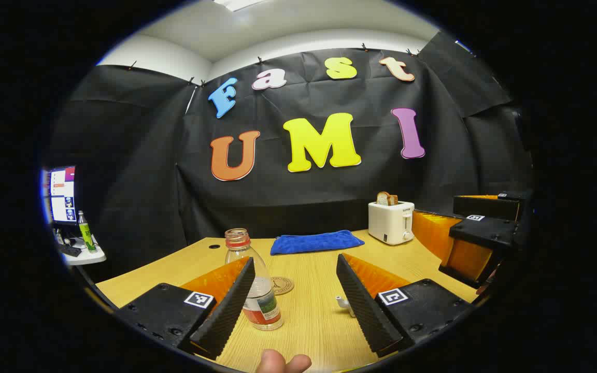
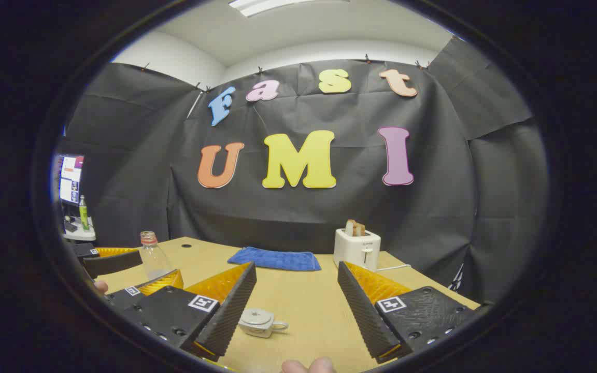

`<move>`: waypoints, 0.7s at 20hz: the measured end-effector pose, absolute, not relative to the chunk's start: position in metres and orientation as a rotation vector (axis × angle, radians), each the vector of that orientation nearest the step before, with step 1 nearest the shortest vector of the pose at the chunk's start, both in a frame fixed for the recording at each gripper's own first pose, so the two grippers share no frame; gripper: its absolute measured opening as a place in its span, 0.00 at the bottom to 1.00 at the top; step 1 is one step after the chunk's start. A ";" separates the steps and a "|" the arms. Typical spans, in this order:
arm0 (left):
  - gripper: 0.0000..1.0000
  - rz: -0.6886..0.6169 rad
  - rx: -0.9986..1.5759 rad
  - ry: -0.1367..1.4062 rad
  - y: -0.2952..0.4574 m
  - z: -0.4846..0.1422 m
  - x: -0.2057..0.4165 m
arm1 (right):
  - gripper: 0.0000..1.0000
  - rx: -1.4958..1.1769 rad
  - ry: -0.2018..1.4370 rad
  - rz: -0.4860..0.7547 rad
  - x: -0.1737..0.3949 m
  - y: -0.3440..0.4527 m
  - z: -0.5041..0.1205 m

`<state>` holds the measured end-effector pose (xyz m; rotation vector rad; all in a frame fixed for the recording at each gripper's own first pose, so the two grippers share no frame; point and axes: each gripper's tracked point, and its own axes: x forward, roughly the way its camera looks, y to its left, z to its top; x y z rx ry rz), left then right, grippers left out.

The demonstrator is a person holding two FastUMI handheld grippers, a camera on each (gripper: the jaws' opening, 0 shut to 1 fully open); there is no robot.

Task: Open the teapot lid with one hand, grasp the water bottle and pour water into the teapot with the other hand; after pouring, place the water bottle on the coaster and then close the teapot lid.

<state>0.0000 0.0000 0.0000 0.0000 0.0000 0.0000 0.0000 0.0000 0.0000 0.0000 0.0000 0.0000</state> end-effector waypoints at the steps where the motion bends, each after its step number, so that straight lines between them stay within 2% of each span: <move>1: 0.99 0.003 -0.010 0.005 0.002 0.000 0.000 | 0.97 0.003 0.001 0.002 0.000 0.001 0.000; 2: 0.99 0.004 -0.023 0.012 0.002 -0.001 0.000 | 0.95 0.005 0.003 0.003 0.001 0.001 -0.001; 14: 0.99 0.006 -0.024 0.024 0.004 -0.002 -0.001 | 0.97 -0.002 0.024 0.019 0.002 0.004 -0.009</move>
